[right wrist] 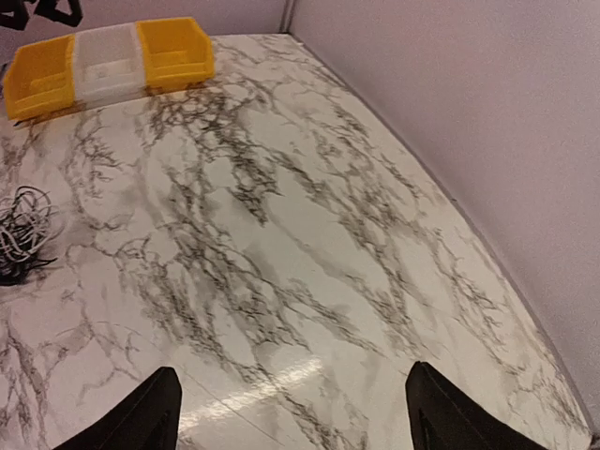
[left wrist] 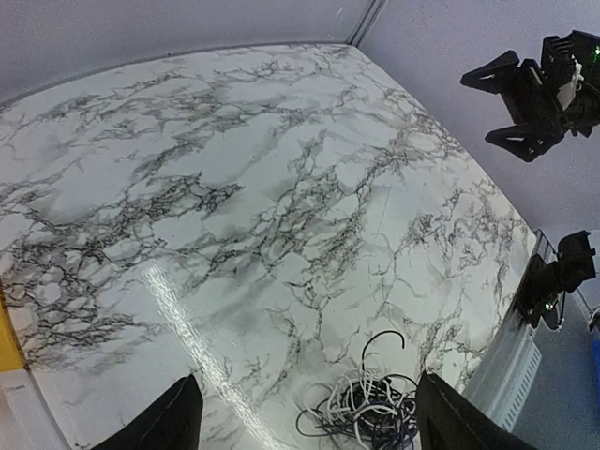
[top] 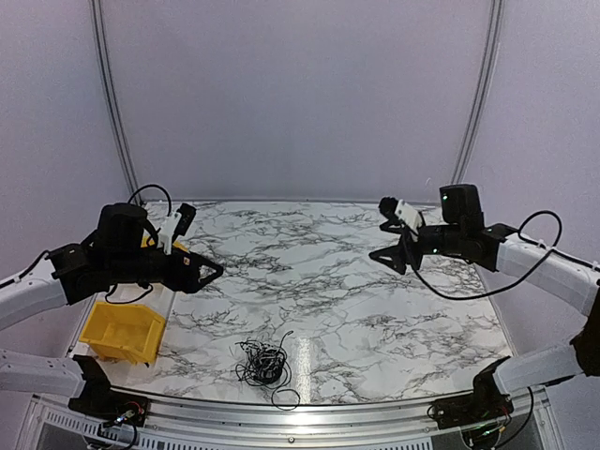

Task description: Untangle the cables

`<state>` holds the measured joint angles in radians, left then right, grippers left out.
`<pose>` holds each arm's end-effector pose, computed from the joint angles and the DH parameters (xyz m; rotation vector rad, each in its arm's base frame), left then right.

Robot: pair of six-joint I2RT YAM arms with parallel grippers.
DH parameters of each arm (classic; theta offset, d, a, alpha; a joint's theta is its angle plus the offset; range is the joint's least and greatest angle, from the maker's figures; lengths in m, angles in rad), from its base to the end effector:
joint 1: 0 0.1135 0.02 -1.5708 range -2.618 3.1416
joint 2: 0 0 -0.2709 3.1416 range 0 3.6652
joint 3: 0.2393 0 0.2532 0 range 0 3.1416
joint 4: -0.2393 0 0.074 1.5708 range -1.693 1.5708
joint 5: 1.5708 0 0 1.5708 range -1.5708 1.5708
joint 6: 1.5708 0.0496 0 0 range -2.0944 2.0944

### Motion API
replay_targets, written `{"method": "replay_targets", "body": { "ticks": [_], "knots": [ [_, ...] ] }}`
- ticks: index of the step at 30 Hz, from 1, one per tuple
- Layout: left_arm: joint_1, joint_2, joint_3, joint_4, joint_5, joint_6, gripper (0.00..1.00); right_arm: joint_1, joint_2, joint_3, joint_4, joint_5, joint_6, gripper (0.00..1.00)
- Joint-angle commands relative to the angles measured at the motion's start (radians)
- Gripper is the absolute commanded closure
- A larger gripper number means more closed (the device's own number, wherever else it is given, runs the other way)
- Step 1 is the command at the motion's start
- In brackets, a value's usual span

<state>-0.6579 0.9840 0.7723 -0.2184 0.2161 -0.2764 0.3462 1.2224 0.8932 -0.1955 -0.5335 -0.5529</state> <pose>0.1790 -0.1517 0.2950 0.5365 2.0148 -0.8023 0.2555 0.1190 0.2869 -1.1636 1.6797 0.4285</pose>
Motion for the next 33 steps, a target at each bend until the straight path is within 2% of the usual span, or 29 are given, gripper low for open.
{"method": "replay_targets", "body": {
  "ticks": [1,6,12,25,33],
  "knots": [
    [-0.193,-0.024,-0.026,-0.122,-0.102,-0.108,0.18,0.163,0.056,-0.034,-0.111,-0.045,-0.124,0.20],
    [-0.457,0.060,-0.074,-0.127,-0.263,-0.160,0.16,0.181,0.160,-0.030,-0.090,-0.107,-0.125,0.24],
    [-0.596,0.206,-0.062,-0.158,-0.368,-0.173,0.15,0.183,0.161,-0.063,-0.068,-0.090,-0.124,0.20],
    [-0.595,0.533,0.076,-0.077,-0.622,-0.036,0.16,0.181,0.128,-0.078,-0.062,-0.101,-0.096,0.18],
    [-0.492,0.706,0.195,0.204,-0.531,0.094,0.21,0.143,0.122,-0.073,-0.045,-0.093,-0.063,0.19]
  ]
}}
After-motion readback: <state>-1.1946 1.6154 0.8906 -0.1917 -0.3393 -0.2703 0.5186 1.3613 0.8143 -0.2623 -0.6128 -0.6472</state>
